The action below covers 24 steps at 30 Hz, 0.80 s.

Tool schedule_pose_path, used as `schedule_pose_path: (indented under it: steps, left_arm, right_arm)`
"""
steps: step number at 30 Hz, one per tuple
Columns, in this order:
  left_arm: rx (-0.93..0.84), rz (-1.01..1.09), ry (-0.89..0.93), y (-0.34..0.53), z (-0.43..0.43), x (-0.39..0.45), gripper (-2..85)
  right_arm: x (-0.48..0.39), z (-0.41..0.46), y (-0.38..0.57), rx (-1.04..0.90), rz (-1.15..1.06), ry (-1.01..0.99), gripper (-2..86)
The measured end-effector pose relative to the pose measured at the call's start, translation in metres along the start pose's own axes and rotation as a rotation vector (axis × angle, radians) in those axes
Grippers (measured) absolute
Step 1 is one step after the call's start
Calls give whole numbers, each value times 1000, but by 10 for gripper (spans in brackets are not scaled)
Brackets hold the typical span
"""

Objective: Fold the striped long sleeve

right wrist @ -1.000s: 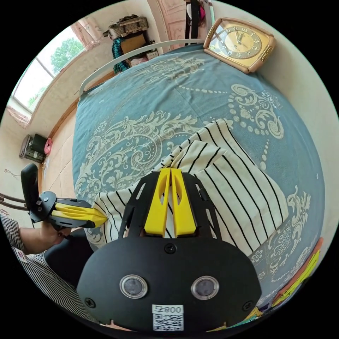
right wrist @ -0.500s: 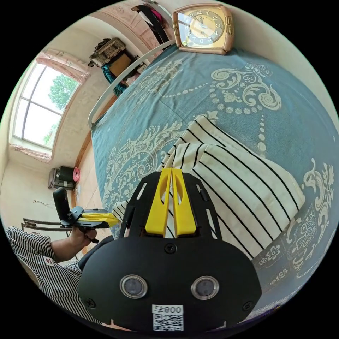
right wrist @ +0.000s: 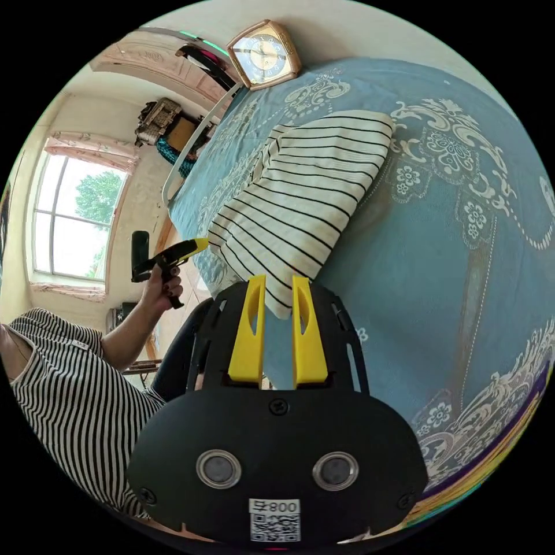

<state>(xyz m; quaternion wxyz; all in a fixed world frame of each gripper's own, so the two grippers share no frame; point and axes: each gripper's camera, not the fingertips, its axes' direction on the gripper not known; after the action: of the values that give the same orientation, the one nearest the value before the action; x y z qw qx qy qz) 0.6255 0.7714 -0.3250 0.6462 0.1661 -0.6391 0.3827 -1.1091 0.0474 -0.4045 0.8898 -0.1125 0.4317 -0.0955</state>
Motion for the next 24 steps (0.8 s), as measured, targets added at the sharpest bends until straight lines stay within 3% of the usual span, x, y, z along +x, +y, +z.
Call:
schedule_pose_path:
  steps: [8,24]
  left_arm:
    - [-9,27,-17,4,5,32,10]
    - [-38,-49,-32,12,33,53,7]
  right_arm:
    - [-39,55,66,-31,-86,242,72]
    - [-32,143,164,-39,-95,214,14]
